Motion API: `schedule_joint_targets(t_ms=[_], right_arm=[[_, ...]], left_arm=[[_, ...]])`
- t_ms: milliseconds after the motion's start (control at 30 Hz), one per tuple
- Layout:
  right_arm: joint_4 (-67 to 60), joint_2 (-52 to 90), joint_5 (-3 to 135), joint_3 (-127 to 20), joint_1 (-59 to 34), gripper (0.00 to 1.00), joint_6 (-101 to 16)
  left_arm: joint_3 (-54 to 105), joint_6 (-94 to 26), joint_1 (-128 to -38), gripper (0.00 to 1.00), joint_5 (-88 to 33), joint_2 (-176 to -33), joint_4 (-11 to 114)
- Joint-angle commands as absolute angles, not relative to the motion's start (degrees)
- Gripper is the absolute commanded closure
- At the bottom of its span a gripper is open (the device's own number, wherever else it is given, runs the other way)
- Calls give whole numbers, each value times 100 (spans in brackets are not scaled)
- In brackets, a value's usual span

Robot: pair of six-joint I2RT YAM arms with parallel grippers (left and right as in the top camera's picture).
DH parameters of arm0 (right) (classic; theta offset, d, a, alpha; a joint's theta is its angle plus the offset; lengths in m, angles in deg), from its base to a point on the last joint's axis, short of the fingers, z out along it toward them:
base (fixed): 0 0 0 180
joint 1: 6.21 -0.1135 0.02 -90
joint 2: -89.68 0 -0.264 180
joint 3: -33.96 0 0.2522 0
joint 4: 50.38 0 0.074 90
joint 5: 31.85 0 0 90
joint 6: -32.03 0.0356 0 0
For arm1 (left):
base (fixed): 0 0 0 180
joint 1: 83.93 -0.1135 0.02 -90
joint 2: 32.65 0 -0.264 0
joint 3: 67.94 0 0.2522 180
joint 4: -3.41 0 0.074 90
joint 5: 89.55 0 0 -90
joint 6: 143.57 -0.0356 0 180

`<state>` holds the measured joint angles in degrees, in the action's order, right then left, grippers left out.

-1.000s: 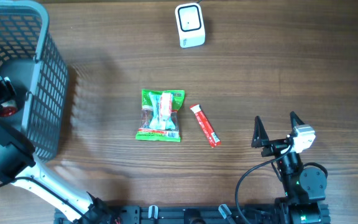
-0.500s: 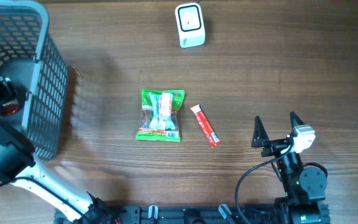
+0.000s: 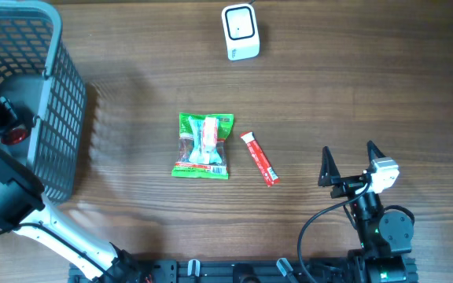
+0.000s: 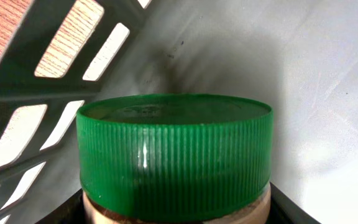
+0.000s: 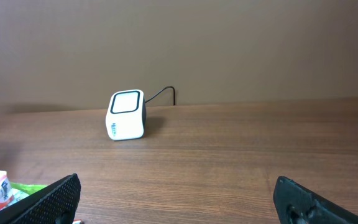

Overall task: Scan the item barcode
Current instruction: 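Carry the jar out and set it beside the red packet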

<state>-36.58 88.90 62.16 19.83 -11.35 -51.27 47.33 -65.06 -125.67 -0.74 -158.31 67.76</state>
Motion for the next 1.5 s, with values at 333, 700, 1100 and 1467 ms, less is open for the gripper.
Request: schedule_joint_targets(t_ms=[333, 700, 1100, 1467], right_arm=[[-3671, 8925, 6205, 1990, -1105, 0, -5040], [-3671, 8925, 6205, 1990, -1105, 0, -5038], [-3671, 8925, 6205, 1990, -1105, 0, -5036], [-3671, 8925, 6205, 1990, -1105, 0, -5040]], left_arm=[[4607, -5708, -12309, 45, -192, -14242, 6750], [4607, -5277, -11107, 46, -477, -11375, 6870], [4585, -4350, -8217, 46, -463, -10732, 8571], [4239, -3196, -5937, 50, -463, -11901, 8498]])
